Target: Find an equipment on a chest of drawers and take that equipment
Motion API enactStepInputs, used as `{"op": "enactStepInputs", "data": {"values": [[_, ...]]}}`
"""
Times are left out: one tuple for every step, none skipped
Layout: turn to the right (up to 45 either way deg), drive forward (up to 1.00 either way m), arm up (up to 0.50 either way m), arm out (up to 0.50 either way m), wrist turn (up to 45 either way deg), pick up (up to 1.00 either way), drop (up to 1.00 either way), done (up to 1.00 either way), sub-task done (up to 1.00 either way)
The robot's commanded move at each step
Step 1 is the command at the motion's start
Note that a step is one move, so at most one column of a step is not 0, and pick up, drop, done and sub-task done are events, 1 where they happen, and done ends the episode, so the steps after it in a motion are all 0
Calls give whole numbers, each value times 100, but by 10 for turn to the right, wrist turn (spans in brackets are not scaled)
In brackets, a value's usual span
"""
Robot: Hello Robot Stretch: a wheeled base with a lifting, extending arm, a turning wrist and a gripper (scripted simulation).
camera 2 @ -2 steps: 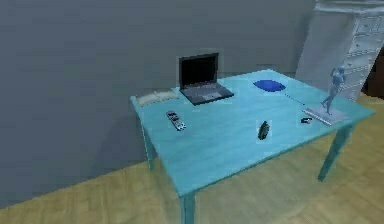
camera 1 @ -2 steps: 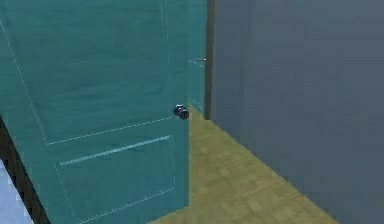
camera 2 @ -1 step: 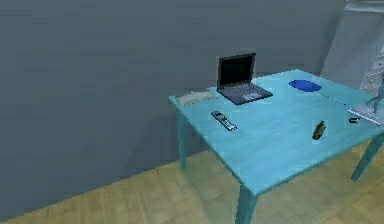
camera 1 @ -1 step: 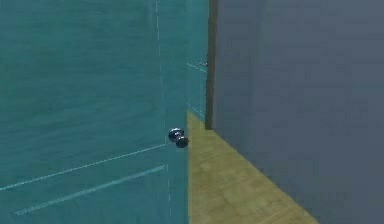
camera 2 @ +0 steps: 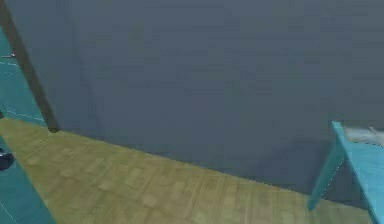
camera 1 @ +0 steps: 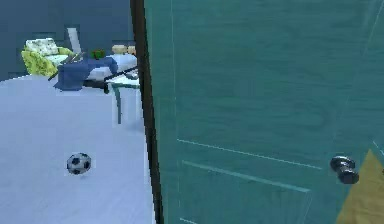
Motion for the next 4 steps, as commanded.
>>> {"op": "enactStepInputs", "data": {"values": [[-360,0,0,0,0,0,0,0,0],[0,85,0,0,0,0,0,0,0],[-450,0,0,0,0,0,0,0,0],[-210,0,0,0,0,0,0,0,0]]}}
